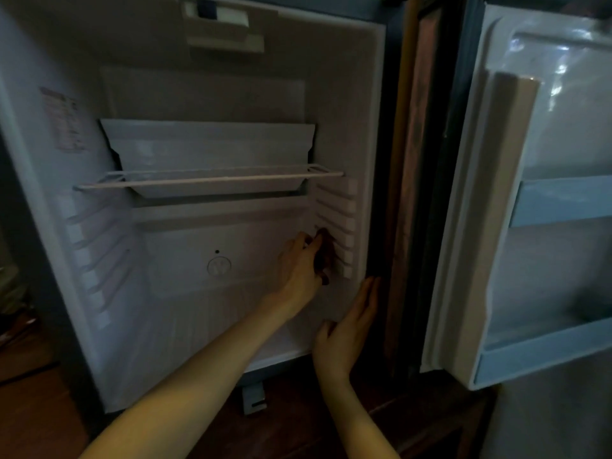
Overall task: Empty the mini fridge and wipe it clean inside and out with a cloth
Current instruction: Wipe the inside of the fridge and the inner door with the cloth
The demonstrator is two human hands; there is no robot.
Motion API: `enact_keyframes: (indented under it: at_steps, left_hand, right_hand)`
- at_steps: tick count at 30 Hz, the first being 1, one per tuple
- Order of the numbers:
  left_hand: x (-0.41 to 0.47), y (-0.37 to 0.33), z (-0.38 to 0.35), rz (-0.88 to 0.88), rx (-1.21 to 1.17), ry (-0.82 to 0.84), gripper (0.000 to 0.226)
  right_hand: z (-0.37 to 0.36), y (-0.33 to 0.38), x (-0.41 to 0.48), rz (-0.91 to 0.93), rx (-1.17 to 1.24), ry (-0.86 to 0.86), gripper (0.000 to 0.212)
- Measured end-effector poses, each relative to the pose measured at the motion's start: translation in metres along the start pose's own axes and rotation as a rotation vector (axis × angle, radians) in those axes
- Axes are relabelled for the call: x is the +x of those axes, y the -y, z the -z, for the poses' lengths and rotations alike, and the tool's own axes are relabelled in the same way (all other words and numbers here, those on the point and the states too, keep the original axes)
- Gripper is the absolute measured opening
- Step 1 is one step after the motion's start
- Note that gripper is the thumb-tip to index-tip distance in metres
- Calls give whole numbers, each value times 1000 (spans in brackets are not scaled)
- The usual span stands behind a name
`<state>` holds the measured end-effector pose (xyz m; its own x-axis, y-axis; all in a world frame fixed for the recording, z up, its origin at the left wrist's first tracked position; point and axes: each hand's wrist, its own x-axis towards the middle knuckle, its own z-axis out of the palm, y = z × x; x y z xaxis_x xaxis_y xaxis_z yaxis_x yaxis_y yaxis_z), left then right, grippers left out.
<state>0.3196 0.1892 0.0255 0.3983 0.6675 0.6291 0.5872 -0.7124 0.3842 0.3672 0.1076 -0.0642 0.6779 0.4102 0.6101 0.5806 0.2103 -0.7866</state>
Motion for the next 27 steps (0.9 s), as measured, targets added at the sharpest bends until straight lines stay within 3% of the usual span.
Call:
enact_keyframes:
  at_steps: [4,8,14,17,21,27]
  left_hand:
    - [20,9,4,59,199,93,82]
    - [23,10,6,47,236,111,83]
    - [28,4,8,188,-162,95,46]
    - [20,-4,18,160,-247,89,34]
    - [-12,-29,26,72,-383,88,34]
    - [-48,-30,17,-18,-406,127,58]
  right_hand:
    - [-2,1,0,10,4,-21,109]
    - [-1,0,0,21,-3,-38,112]
    - [-3,-2,0,18,-25,-41,109]
    - [-3,-3,1,19,-15,-35,108]
    - [-3,-3,1,19,-22,-23,106]
    - [-1,-4,1,57,-2,-5,103]
